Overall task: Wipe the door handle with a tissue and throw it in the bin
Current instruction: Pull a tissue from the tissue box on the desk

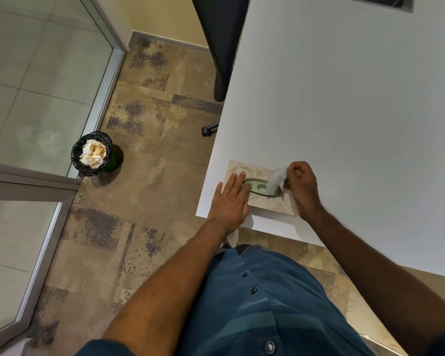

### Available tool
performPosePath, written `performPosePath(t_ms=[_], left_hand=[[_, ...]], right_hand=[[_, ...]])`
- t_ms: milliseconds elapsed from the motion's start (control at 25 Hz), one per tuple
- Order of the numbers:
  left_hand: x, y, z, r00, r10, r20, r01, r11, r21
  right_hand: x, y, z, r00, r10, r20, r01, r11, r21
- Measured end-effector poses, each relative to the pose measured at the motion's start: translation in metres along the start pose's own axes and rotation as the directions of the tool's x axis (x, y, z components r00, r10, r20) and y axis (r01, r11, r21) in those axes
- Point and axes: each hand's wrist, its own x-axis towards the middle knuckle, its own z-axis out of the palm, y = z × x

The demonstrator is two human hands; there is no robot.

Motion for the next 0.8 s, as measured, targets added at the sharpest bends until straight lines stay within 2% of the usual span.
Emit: performPosePath(t_ms=[120, 240, 320, 360, 400, 440, 520, 560, 680, 800], left_hand=[[-0.001, 0.002, -0.004, 1.0, 0.006, -0.002, -0.006, 1.0, -0.009], [-0.002, 0.005, -0.012, 1.0, 0.011, -0.017, -0.012, 0.998, -0.054], [-0.001, 0.009, -0.023, 0.999, -0.015, -0.044, 0.008, 0.988, -0.154], [0.0, 0.012, -0.031, 0.996, -0.054, -0.064, 0.035, 0.964, -0.263], [-0.002, 0.014, -0.041, 0.99, -0.111, -0.084, 0.066, 0.907, -0.416], [-0.004, 0.016, -0.051, 0.979, -0.18, -0.091, 0.091, 0.799, -0.594], [-0.013, 0.016, -0.075, 0.96, -0.27, -0.079, 0.078, 0.525, -0.847], [-0.019, 0.011, -0.086, 0.951, -0.296, -0.093, 0.058, 0.463, -0.885], [-0.041, -0.012, -0.113, 0.906, -0.407, -0.117, 0.047, 0.372, -0.927], [-0.074, -0.048, -0.132, 0.82, -0.566, -0.081, 0.03, 0.185, -0.982]], right_hand=[[-0.003, -0.006, 0.001, 0.993, 0.103, -0.054, -0.09, 0.976, 0.196], [-0.01, -0.013, 0.005, 0.984, 0.16, -0.074, -0.132, 0.947, 0.292], [-0.019, -0.02, 0.012, 0.983, 0.176, -0.058, -0.147, 0.931, 0.335], [-0.025, -0.024, 0.018, 0.982, 0.185, -0.042, -0.158, 0.921, 0.355], [-0.031, -0.029, 0.025, 0.981, 0.192, -0.019, -0.171, 0.912, 0.372], [-0.037, -0.034, 0.033, 0.98, 0.197, 0.005, -0.184, 0.906, 0.381], [-0.048, -0.047, 0.051, 0.98, 0.195, 0.048, -0.199, 0.91, 0.365], [-0.053, -0.053, 0.062, 0.979, 0.188, 0.075, -0.203, 0.913, 0.353], [-0.066, -0.074, 0.1, 0.97, 0.144, 0.196, -0.203, 0.921, 0.332], [-0.079, -0.091, 0.148, 0.948, 0.083, 0.306, -0.161, 0.957, 0.24]])
